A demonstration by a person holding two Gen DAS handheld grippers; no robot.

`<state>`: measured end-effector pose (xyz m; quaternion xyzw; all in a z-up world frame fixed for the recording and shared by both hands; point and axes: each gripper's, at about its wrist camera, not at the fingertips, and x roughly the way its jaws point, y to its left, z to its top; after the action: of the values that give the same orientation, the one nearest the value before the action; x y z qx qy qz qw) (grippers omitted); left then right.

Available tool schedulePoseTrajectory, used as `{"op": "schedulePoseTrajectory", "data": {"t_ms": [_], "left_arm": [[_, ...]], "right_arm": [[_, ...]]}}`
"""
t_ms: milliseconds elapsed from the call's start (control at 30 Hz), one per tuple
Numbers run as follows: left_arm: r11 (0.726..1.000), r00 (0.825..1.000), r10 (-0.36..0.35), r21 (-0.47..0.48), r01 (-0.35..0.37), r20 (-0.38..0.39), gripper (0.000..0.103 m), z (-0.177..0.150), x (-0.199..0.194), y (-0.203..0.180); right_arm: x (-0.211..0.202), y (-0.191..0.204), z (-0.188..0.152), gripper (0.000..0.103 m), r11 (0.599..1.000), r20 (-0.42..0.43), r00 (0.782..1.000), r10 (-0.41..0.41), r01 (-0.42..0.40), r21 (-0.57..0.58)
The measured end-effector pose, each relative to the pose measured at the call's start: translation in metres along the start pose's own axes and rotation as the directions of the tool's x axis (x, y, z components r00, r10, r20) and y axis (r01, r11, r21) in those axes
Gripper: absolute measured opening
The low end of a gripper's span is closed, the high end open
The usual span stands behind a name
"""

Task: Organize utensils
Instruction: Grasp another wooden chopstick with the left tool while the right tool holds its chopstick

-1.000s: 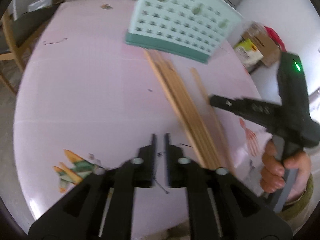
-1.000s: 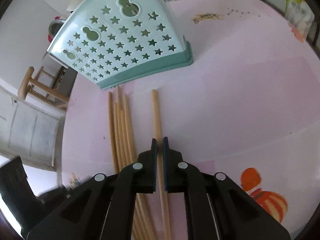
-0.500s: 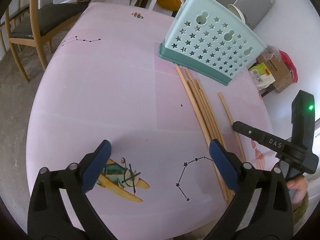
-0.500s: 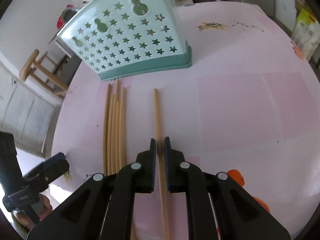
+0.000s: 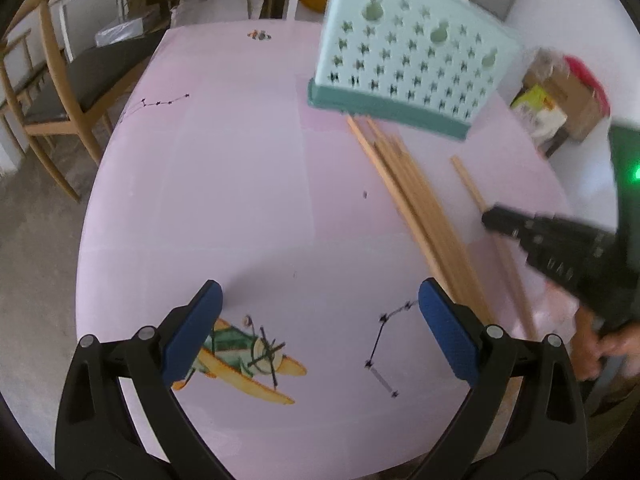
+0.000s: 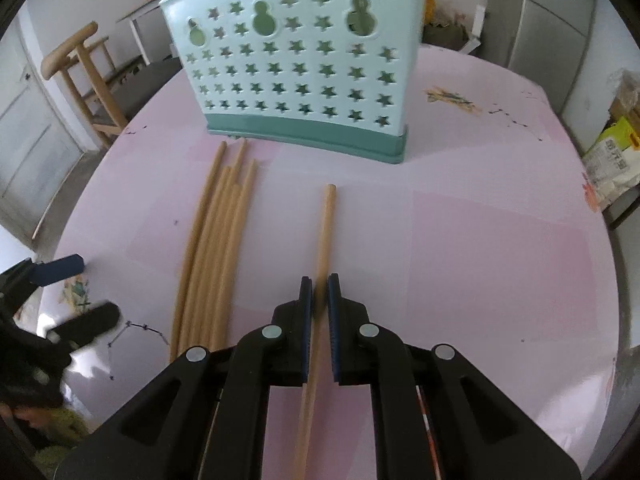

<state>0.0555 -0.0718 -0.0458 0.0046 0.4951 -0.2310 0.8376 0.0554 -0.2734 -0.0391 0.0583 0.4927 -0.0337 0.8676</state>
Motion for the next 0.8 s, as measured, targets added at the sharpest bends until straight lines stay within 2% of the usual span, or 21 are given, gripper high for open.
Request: {"op": "schedulePoseTrajectory", "data": {"t_ms": [33,133,200,267,367,433,567,700,767,800], "left_arm": [[1.000,1.000,-0.008,0.000,0.008,0.019,0.077,0.003,-0.002,0.000],[0.998,0.998,-0.056,0.026,0.055,0.033,0.058,0.013,-0.002,-0.007],[0.993,0.994,-0.108,0.048,0.107,0.034,0.048,0.019,-0.001,-0.014],[0.988,0.990,-0.138,0.069,0.136,0.032,0.043,0.025,0.000,-0.022],[0.983,0.988,-0.153,0.102,0.150,0.023,0.034,0.028,0.005,-0.035],[0.982,0.990,-0.143,0.125,0.141,0.005,0.027,0.030,0.010,-0.042],[0.981,0.997,-0.079,0.174,0.082,-0.021,0.021,0.029,0.026,-0.052],[0.982,0.999,-0.041,0.181,0.043,-0.013,0.018,0.026,0.024,-0.048],[0.982,1.000,-0.001,0.188,0.006,-0.029,0.008,0.026,0.025,-0.043],[0.983,1.000,0.012,0.185,-0.007,-0.027,0.007,0.026,0.024,-0.039]], "right_arm": [[-0.001,-0.004,-0.001,0.007,1.000,0.003,1.000,0.009,-0.009,0.021],[-0.002,-0.014,-0.002,0.007,0.998,0.012,1.000,0.027,-0.028,0.058],[-0.002,-0.018,-0.003,0.007,0.995,0.018,0.999,0.044,-0.045,0.087],[0.000,-0.020,-0.003,0.007,0.993,0.023,0.998,0.052,-0.054,0.102],[0.002,-0.022,-0.003,0.007,0.992,0.030,0.998,0.056,-0.059,0.111],[0.002,-0.023,-0.003,0.007,0.991,0.031,0.998,0.061,-0.064,0.118],[0.002,-0.029,-0.004,0.007,0.987,0.038,0.996,0.078,-0.083,0.137],[0.002,-0.032,-0.005,0.007,0.983,0.040,0.995,0.095,-0.100,0.152],[0.002,-0.033,-0.004,0.007,0.982,0.038,0.994,0.100,-0.105,0.156],[0.002,-0.034,-0.004,0.007,0.982,0.036,0.994,0.103,-0.108,0.158]]}}
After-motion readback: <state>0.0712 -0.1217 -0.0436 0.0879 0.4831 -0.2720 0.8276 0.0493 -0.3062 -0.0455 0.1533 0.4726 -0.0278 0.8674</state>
